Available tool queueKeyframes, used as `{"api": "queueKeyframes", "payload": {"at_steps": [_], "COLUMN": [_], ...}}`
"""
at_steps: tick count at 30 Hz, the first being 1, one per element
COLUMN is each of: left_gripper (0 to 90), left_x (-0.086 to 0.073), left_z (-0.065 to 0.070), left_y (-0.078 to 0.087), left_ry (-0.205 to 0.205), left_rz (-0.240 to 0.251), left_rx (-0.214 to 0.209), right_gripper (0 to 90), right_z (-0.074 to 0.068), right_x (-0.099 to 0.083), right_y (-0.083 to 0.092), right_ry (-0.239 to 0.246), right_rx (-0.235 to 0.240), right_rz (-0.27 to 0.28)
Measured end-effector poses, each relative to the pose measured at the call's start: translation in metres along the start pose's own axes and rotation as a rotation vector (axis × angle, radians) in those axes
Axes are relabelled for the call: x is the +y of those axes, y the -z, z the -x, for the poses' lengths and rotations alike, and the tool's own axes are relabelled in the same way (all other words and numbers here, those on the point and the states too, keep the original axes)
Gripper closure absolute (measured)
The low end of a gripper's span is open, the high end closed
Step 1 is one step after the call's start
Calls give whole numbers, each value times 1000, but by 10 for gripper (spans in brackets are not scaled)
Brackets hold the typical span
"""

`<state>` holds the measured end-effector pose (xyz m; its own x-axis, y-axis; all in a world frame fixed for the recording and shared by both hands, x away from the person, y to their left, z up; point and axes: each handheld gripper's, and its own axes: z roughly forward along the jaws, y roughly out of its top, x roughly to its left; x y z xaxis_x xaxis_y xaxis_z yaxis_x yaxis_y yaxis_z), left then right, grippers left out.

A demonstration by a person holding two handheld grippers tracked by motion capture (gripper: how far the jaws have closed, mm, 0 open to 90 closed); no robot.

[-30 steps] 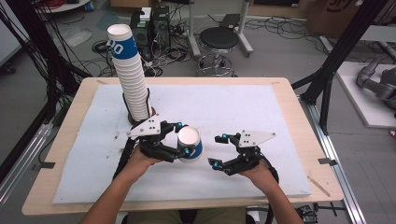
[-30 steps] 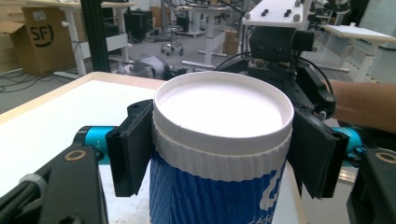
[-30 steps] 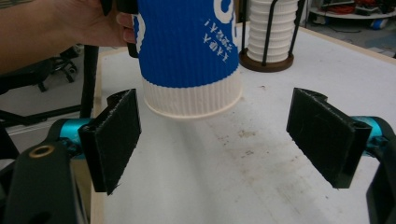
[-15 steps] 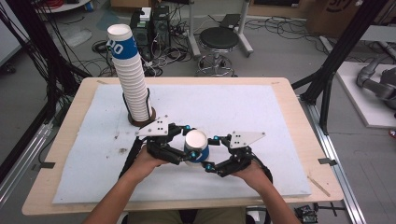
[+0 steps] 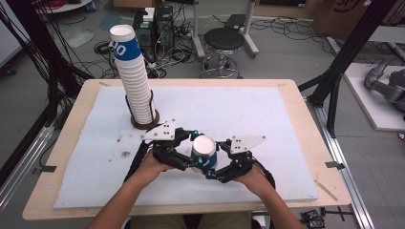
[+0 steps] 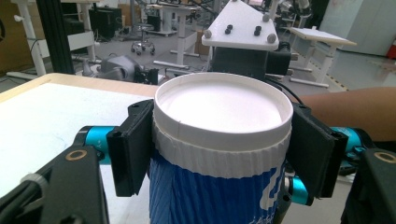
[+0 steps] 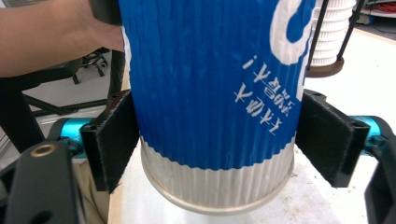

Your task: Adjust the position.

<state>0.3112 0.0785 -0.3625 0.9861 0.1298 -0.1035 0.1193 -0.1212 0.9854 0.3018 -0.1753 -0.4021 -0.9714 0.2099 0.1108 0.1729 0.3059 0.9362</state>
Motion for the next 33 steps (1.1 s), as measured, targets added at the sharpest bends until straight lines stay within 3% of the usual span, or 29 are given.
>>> {"api": "queueKeyframes", "payload": {"at_steps": [8,11,15,18,21,28,33], "left_gripper": [303,302,295,172,142,142,142], "left_x": [0,-2,-3,-2,-2,3,8], "left_z": [1,1,3,3,1,-1,-3], "left_y": [1,1,0,0,2,14,24], "left_ry": [-11,11,9,34,50,41,41], "left_rz": [-8,-9,-24,-27,-41,-89,-125], "left_rx": [1,10,27,78,71,56,29], "right_gripper": [265,284,292,296,297,297,297], "right_z": [-1,-1,0,0,0,1,3], "right_x": [1,2,2,3,4,8,14], "right_y": [2,3,3,4,5,11,14], "right_ry": [15,21,28,33,42,51,89], "right_rx": [3,3,0,-3,-4,1,-18], "right_rz": [-12,-29,-56,-69,-86,-120,-189]}}
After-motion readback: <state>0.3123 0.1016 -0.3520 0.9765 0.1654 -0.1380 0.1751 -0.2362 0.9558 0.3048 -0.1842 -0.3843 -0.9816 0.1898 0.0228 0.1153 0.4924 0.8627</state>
